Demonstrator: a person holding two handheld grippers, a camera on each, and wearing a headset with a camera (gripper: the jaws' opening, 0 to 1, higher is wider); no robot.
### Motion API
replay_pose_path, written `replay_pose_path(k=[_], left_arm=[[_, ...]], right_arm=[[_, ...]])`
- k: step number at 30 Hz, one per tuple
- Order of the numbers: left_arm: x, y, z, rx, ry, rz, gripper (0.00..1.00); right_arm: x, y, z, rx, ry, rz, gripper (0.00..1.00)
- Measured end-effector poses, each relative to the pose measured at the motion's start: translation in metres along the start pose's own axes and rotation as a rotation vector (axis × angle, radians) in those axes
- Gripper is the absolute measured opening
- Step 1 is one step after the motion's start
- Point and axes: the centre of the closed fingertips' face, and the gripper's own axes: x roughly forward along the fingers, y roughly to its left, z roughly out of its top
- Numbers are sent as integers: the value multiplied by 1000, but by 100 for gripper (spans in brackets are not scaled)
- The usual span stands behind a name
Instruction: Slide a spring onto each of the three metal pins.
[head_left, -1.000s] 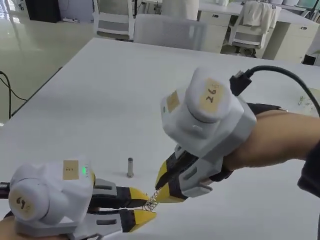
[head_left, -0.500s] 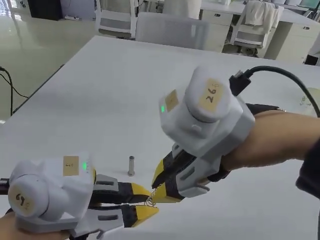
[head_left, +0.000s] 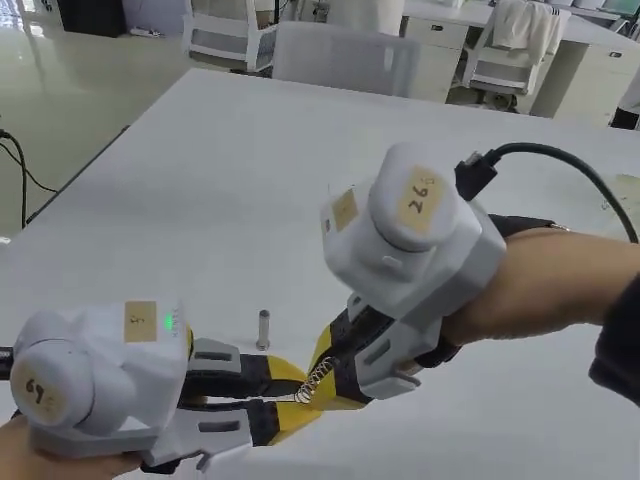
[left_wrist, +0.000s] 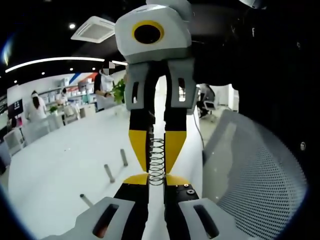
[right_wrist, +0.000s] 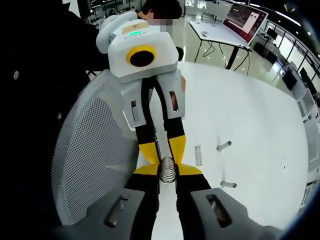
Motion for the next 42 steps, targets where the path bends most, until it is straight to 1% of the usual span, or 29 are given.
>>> replay_pose_path(k=[4, 6, 8, 11, 18, 23, 27, 30, 33, 36, 40, 42], left_arm=[[1, 0, -1, -3, 2, 1, 3], [1, 1, -3, -14, 6, 2, 4], [0, 2, -5, -19, 12, 8, 8], [-1, 3, -6, -36, 12, 14, 12], [-8, 14, -11, -83, 8, 59, 26], [-17, 24, -17, -123, 11, 106, 37], [-25, 31, -24, -148, 16, 152, 50], [-33, 39, -27, -180, 6, 199, 59], [-39, 45, -29, -197, -7, 240, 69], [-46, 49, -32, -212, -10, 269, 72], [-51, 51, -36, -222, -9, 293, 73], [-54, 52, -37, -229, -10, 303, 74]], right_arm=[[1, 0, 0, -2, 2, 2, 9], [2, -1, 1, -1, -1, -1, 9], [1, -2, 1, 0, -1, -3, 9], [0, -6, 0, 4, 1, -11, 9], [-4, -14, -10, 22, 16, -27, 9], [-5, -19, -19, 33, 33, -41, 9], [-8, -22, -23, 43, 37, -46, 9], [-9, -25, -27, 52, 43, -52, 9], [-11, -27, -30, 58, 48, -56, 9], [-13, -30, -34, 67, 52, -58, 9], [-15, -35, -40, 78, 64, -61, 9], [-17, -40, -44, 84, 73, -68, 9]])
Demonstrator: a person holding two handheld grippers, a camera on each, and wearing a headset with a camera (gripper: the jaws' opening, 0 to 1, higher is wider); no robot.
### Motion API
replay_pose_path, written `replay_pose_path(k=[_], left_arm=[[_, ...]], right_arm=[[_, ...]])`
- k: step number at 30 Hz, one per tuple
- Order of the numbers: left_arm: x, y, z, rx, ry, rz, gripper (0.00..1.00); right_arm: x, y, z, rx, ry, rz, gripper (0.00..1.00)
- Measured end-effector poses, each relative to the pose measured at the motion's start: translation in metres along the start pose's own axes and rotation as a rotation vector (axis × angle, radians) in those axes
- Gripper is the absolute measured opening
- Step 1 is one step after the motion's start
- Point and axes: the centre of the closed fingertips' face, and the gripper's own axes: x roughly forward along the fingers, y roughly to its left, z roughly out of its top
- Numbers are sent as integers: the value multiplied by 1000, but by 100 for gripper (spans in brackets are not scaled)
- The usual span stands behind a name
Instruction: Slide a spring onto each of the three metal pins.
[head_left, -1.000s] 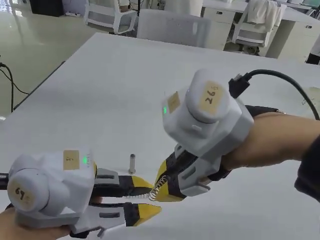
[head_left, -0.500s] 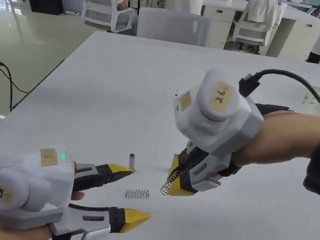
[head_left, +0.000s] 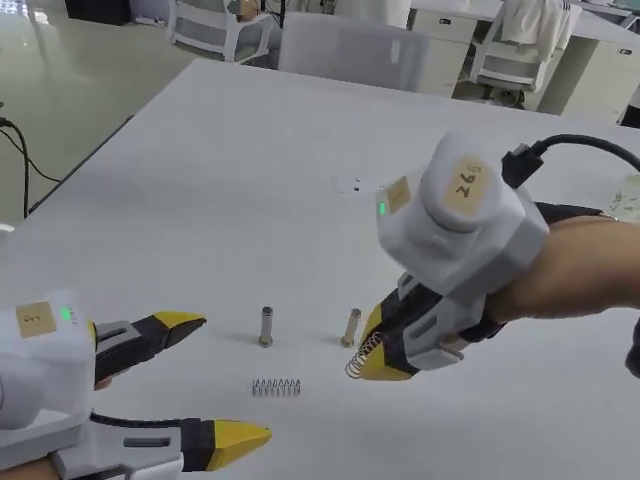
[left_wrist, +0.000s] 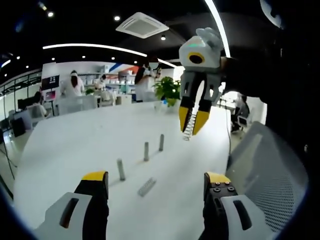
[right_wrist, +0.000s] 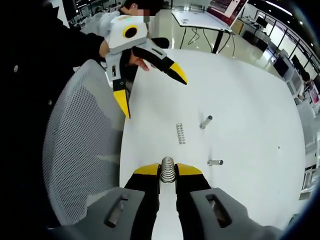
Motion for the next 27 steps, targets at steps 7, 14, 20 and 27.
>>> replay_pose_path(k=[7, 14, 20, 27], left_arm=[[-4, 0, -2, -9, -3, 16, 74], [-5, -2, -3, -16, -5, 17, 73], [-7, -2, -3, -18, -8, 18, 73], [-9, -2, -5, -21, -8, 25, 72]], right_arm=[[-6, -21, -9, 26, 14, -25, 9], [-4, -43, -18, 47, 42, -40, 9], [-1, -61, -22, 54, 74, -63, 9], [11, -82, -23, 56, 91, -93, 9]])
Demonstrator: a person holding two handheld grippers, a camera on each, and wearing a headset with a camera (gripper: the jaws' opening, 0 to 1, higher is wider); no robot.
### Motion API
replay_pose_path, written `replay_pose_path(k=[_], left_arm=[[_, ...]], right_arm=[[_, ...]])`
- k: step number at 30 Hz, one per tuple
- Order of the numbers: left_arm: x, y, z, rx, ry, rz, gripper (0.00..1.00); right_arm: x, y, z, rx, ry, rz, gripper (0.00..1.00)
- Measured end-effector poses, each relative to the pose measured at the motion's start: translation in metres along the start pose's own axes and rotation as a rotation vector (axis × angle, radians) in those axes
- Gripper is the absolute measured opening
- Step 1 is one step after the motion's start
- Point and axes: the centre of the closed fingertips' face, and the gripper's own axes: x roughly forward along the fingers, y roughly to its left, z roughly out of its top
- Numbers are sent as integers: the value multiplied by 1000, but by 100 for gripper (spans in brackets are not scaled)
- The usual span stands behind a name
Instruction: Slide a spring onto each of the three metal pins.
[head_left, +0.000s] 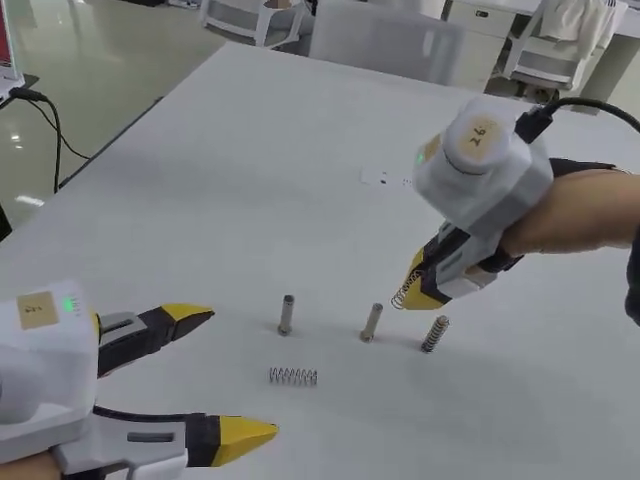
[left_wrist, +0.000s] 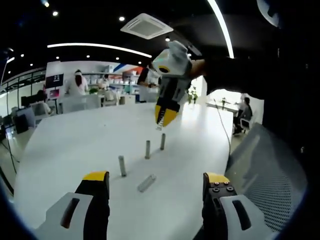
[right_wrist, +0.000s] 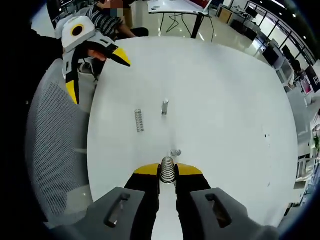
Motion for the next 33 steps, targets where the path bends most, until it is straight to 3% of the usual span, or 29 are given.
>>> replay_pose_path(k=[14, 33], left_arm=[[-1, 1, -3, -11, 10, 15, 71], [1, 4, -7, -30, 15, 19, 68]], right_arm=[[31, -17, -1, 1, 13, 2, 9], [53, -16, -9, -4, 65, 39, 9]])
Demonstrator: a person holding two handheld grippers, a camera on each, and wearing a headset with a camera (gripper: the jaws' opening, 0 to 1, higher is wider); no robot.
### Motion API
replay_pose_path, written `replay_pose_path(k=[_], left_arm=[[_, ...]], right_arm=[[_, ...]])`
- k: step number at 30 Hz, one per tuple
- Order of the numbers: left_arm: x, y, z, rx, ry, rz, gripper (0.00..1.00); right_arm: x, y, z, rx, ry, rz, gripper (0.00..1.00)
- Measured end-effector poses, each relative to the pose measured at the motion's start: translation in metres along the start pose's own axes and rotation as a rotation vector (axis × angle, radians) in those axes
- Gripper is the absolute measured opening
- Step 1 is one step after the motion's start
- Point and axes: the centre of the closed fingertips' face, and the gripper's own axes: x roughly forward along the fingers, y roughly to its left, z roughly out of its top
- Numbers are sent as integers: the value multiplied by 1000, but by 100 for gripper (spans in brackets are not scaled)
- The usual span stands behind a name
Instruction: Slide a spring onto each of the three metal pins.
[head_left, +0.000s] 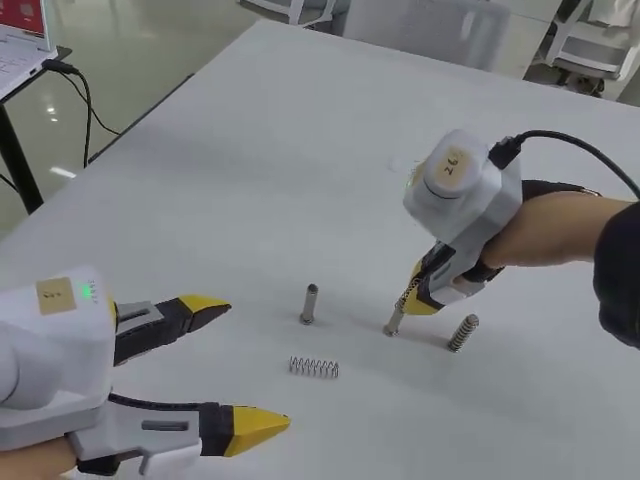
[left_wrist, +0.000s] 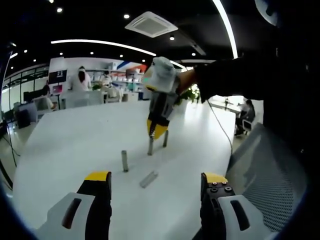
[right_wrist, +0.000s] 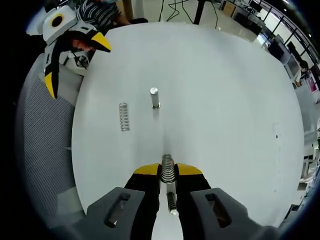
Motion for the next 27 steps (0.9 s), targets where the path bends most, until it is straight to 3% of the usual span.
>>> replay_pose_path(k=[15, 27], left_arm=[[-2, 3, -1, -9, 0, 11, 68], [-3, 5, -2, -11, 1, 14, 67]], right_arm=[[33, 2, -3, -2, 40, 13, 9], [42, 3, -1, 19, 44, 5, 9]])
